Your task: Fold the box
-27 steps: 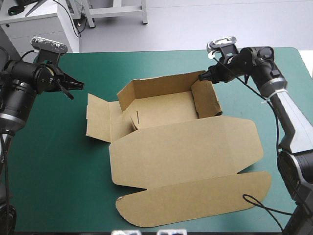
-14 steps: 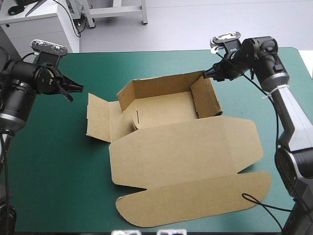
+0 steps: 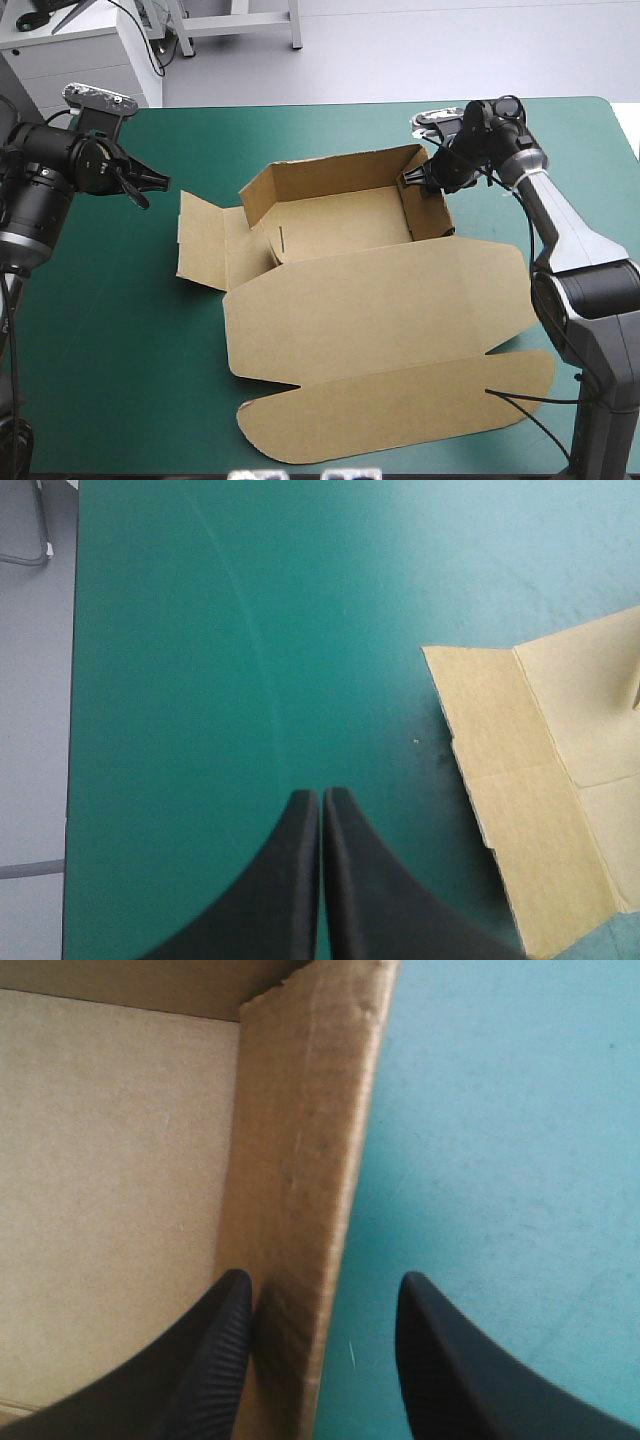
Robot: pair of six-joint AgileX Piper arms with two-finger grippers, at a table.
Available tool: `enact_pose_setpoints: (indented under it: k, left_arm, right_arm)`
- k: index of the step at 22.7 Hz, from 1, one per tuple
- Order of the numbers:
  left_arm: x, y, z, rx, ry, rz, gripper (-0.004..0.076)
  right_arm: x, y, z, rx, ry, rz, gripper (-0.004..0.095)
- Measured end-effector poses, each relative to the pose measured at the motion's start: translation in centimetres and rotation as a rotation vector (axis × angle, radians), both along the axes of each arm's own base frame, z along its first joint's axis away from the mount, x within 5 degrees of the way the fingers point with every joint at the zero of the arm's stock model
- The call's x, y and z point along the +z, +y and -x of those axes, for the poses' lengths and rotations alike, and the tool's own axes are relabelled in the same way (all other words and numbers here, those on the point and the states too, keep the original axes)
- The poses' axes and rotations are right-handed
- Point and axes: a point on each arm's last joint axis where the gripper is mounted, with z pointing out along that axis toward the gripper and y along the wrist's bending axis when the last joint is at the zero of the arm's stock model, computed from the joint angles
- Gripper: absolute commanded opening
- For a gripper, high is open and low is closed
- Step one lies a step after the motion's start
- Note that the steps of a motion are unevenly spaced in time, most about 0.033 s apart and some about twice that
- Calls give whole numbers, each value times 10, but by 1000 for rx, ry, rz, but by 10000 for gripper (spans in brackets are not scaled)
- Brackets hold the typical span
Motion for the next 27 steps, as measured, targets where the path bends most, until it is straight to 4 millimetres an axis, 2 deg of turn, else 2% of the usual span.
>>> enact_pose_setpoints:
  k: [1, 3, 4, 6, 10, 13, 15, 18, 22, 27]
  left_arm:
    - [0, 0, 0, 0, 0, 0, -8]
    - [0, 0, 0, 0, 0, 1, -8]
    - [0, 0, 0, 0, 1, 1, -8]
    - [0, 0, 0, 1, 5, 0, -8]
    - [-3, 7, 0, 31, 26, 20, -8]
    - [-4, 32, -1, 116, 26, 107, -8]
    - [-4, 56, 1, 186, 26, 168, -8]
    - [-4, 87, 5, 246, 14, 257, -8]
    - [-5, 107, 7, 263, -9, 325, -8]
    - [-14, 123, 1, 243, -24, 464, -8]
  right_arm:
    - [-5, 1, -2, 6, 11, -2, 397]
    - [-17, 4, -5, 17, 44, -23, 306]
    - [-20, 5, -6, 17, 53, -31, 178]
    - [-25, 7, -7, 20, 68, -39, -11]
    - [-26, 6, -6, 21, 84, -34, -18]
    - [-27, 6, -3, 30, 114, -27, -18]
    - [-16, 5, -1, 28, 87, -37, -18]
    - [31, -8, 12, -5, -32, -113, -19]
    - [72, -36, 30, -60, -105, -158, -19]
    - [110, -82, 53, -132, -169, -191, -19]
